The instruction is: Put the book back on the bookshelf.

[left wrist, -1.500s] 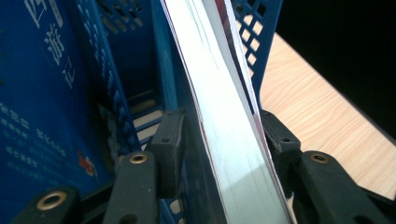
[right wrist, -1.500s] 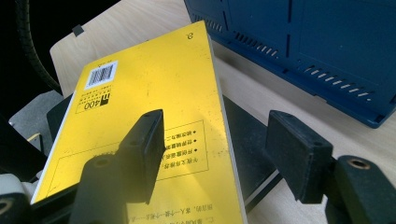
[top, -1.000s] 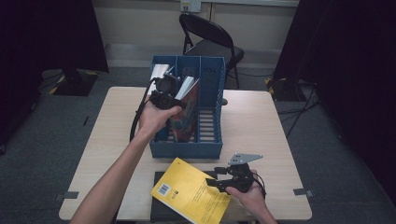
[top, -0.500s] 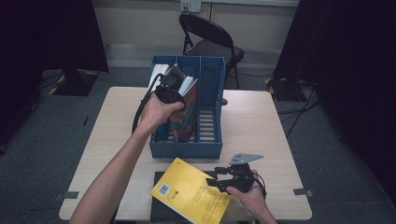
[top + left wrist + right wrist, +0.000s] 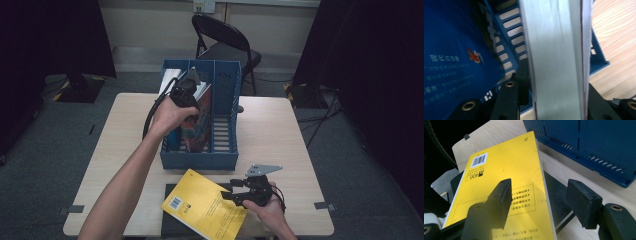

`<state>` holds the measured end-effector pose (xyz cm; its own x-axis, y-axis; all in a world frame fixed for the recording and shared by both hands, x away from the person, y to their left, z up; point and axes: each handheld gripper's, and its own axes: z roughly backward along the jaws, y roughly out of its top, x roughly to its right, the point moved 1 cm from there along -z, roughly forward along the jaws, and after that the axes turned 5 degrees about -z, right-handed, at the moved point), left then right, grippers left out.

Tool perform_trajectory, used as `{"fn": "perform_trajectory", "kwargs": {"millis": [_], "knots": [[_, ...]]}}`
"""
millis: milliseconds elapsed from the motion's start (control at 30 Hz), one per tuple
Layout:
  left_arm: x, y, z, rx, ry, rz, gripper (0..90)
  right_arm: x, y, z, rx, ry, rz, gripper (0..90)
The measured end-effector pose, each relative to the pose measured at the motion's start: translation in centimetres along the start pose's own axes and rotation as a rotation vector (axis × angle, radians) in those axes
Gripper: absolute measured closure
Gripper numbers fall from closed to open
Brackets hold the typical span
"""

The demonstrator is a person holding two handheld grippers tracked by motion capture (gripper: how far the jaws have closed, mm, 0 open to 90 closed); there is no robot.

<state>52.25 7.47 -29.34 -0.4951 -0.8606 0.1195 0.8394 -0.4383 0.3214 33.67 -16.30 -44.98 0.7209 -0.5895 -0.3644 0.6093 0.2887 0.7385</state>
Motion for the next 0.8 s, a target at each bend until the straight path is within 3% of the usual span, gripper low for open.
{"fn": "perform_trajectory", "kwargs": {"millis": [100, 333, 533, 800], "knots": [[-0.07, 0.22, -0.17, -0.028, -0.005, 0.022, 69.4, 0.01, -0.01, -0.06, -0.001, -0.002, -0.003, 37.0], [0.17, 0.63, -0.34, -0.077, 0.018, 0.017, 71.1, 0.06, 0.01, 0.02, 0.001, -0.001, -0.007, 36.9], [-0.18, 0.6, -0.3, -0.05, 0.007, -0.006, 73.1, 0.12, -0.04, 0.12, 0.002, -0.001, -0.006, 36.8], [-0.67, 0.75, -0.22, -0.018, -0.002, 0.039, 74.1, 0.21, -0.07, 0.15, 0.004, -0.004, -0.011, 36.2]]}}
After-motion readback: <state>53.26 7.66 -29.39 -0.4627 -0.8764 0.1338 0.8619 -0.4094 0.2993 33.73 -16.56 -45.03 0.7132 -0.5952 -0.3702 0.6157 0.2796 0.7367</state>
